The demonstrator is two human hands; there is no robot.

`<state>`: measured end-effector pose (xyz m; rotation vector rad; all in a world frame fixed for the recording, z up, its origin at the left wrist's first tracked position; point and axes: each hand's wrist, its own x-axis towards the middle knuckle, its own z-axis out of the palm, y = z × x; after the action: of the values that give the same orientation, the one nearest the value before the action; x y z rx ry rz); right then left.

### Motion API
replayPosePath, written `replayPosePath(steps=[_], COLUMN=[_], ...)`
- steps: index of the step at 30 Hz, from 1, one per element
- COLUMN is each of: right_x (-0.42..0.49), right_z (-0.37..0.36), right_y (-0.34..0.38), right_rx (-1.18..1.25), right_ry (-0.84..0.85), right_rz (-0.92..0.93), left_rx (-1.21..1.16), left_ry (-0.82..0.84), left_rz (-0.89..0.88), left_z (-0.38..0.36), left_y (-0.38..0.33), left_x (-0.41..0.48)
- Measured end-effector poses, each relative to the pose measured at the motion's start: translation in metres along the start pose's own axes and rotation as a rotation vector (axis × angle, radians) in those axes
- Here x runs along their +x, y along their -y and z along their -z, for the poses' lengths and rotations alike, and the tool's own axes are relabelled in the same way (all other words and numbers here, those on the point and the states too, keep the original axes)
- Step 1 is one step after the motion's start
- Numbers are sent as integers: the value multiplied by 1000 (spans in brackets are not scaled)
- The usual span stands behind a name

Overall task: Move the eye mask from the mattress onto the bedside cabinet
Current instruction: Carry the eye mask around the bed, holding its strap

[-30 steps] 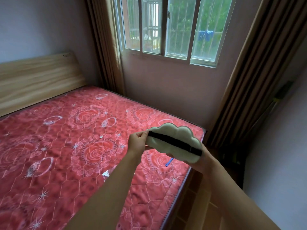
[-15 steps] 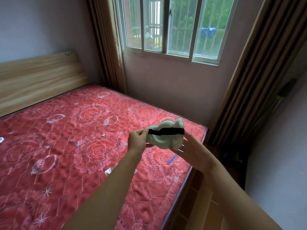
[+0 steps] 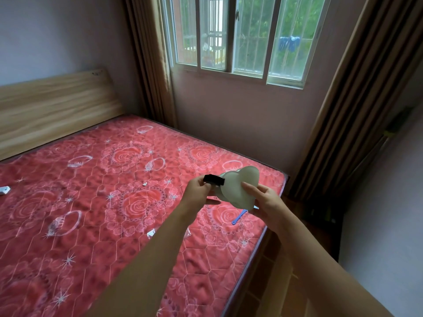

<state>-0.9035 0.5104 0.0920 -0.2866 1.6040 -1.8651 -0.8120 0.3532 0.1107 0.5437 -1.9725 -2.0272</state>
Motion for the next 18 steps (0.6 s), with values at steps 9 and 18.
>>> replayPosePath(steps=[9, 18], right_x=[0, -2], right_z=[1, -3], right_y=[-4, -4], right_rx=[-87, -94], right_ry=[-91, -34], right_rz=[-16, -19], left_rx=[29, -6], left_ry=[-7, -88], left_rz=[-65, -73], left_z=[15, 20], left_y=[-1, -4], left_x=[-2, -5])
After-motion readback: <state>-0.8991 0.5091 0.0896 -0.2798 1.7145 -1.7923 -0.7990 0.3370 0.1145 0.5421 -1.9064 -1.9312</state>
